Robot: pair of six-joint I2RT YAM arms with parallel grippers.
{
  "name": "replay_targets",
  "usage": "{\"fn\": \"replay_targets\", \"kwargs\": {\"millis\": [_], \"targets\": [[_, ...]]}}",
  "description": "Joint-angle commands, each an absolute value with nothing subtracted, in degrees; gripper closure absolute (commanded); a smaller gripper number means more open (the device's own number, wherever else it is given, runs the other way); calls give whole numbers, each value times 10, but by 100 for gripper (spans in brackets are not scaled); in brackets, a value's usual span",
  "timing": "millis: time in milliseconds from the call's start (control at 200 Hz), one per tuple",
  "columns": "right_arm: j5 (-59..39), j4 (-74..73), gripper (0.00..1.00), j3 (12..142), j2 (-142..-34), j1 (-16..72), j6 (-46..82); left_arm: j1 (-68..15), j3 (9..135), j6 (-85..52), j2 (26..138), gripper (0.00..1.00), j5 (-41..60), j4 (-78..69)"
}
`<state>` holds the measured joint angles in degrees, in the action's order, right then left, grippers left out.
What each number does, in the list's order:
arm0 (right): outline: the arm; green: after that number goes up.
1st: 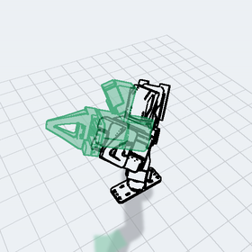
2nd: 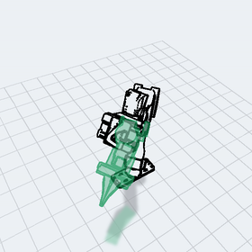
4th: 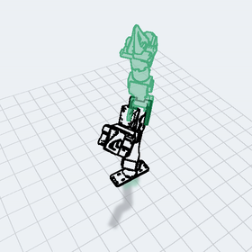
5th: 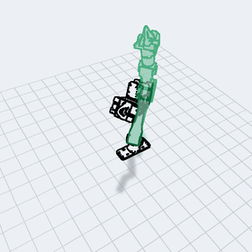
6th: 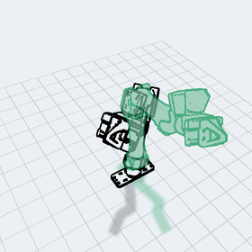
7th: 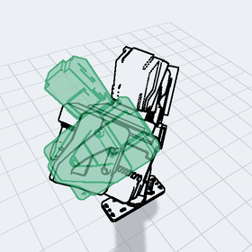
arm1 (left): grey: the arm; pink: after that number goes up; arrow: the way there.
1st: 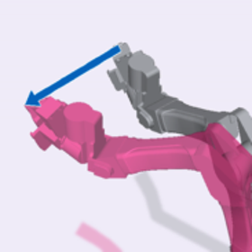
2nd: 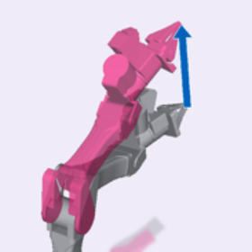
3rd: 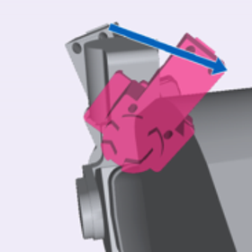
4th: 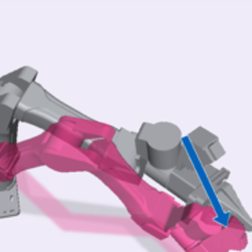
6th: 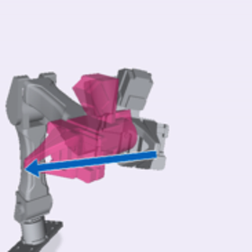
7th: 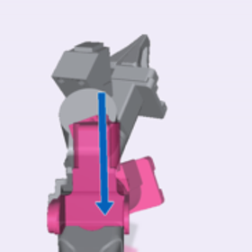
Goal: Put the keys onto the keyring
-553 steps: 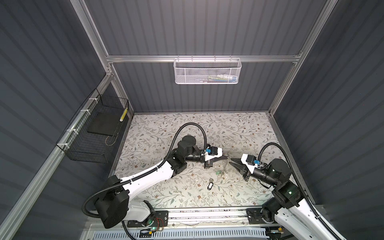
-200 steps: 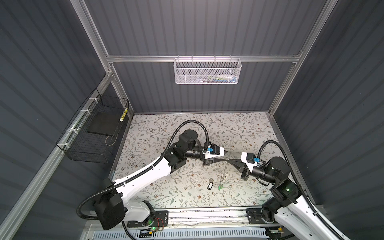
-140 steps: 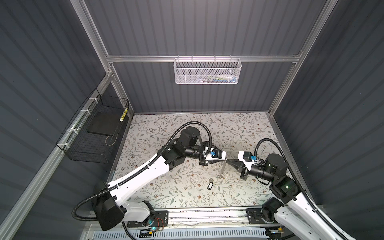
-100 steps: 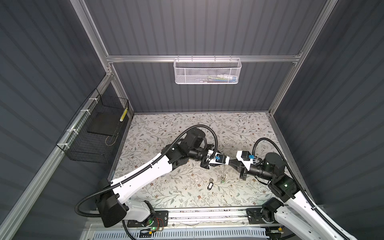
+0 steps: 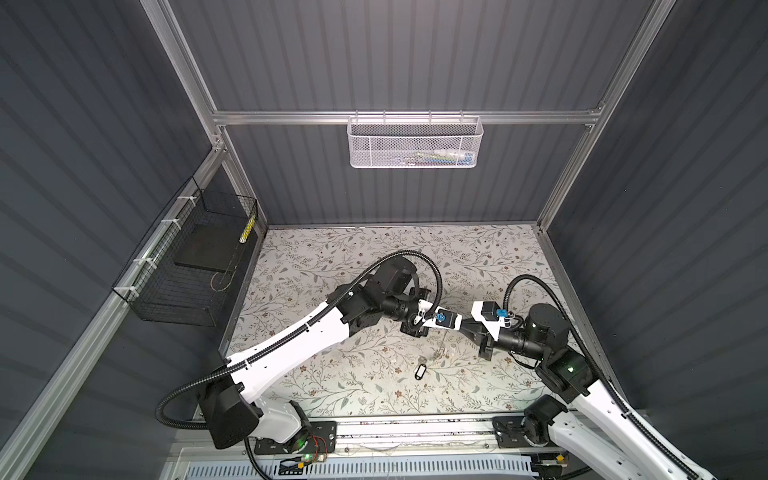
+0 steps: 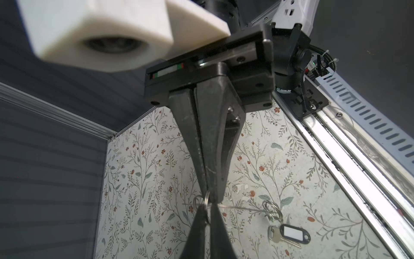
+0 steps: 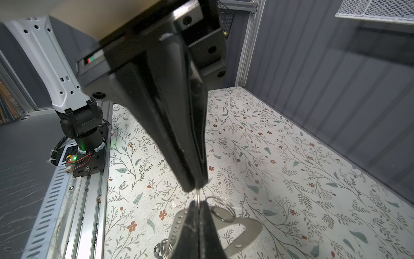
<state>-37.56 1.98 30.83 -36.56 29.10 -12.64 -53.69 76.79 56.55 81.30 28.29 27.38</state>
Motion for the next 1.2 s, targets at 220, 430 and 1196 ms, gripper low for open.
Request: {"fn": "replay_targets", "kwargs": {"millis": [220, 430, 1196], "targets": [[-384, 5, 100, 324, -351, 292, -123, -541, 766, 549, 822, 98, 301, 270], [-368, 9, 95, 318, -347, 291, -126, -540, 746, 517, 808, 100, 315, 233], [-332, -38, 74, 270, -301, 292, -106, -468, 563, 233, 743, 100, 450, -132]]}}
